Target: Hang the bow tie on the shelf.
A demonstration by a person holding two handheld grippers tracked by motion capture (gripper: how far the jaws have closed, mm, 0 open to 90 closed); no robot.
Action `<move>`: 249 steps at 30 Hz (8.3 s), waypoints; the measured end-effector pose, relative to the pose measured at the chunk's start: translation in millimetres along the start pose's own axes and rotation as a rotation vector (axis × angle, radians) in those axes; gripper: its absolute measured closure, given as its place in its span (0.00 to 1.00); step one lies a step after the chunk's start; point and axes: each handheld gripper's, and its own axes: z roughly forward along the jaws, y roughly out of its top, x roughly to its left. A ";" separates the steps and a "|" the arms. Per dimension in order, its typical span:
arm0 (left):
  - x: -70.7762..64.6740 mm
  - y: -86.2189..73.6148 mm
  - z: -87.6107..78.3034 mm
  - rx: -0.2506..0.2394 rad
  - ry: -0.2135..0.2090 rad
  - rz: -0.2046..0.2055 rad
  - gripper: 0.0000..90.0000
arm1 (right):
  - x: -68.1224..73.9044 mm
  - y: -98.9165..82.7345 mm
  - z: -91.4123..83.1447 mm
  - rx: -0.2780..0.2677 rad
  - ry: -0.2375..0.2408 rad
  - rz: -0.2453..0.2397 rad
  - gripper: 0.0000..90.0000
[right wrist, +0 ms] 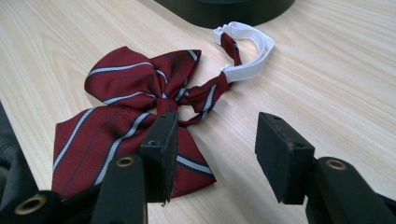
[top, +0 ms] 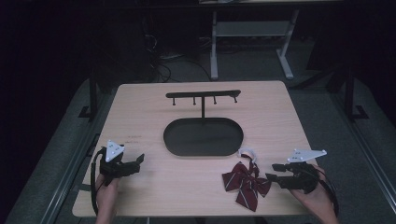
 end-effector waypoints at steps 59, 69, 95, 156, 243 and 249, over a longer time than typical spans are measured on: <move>3.6 -0.7 -3.6 -0.012 0.001 -0.018 0.15 | -28.3 76.2 86.8 0.254 -0.137 0.013 0.74; 3.5 -0.8 -3.7 -0.012 0.000 -0.018 0.15 | -24.4 73.3 90.7 0.253 -0.189 -0.042 0.96; 1.5 -1.2 -2.9 -0.010 -0.003 -0.015 0.15 | 14.0 108.8 41.5 0.095 -0.085 -0.146 0.98; 4.6 -1.6 -0.3 0.002 0.004 -0.019 0.15 | 37.9 235.2 24.7 -0.008 0.031 -0.315 0.98; 8.6 -4.1 0.3 0.008 -0.003 -0.029 0.15 | -8.0 306.4 70.2 0.063 -0.001 -0.265 0.98; 8.1 -3.8 -0.1 0.010 -0.004 -0.027 0.15 | -9.8 300.5 77.4 0.080 -0.001 -0.259 0.97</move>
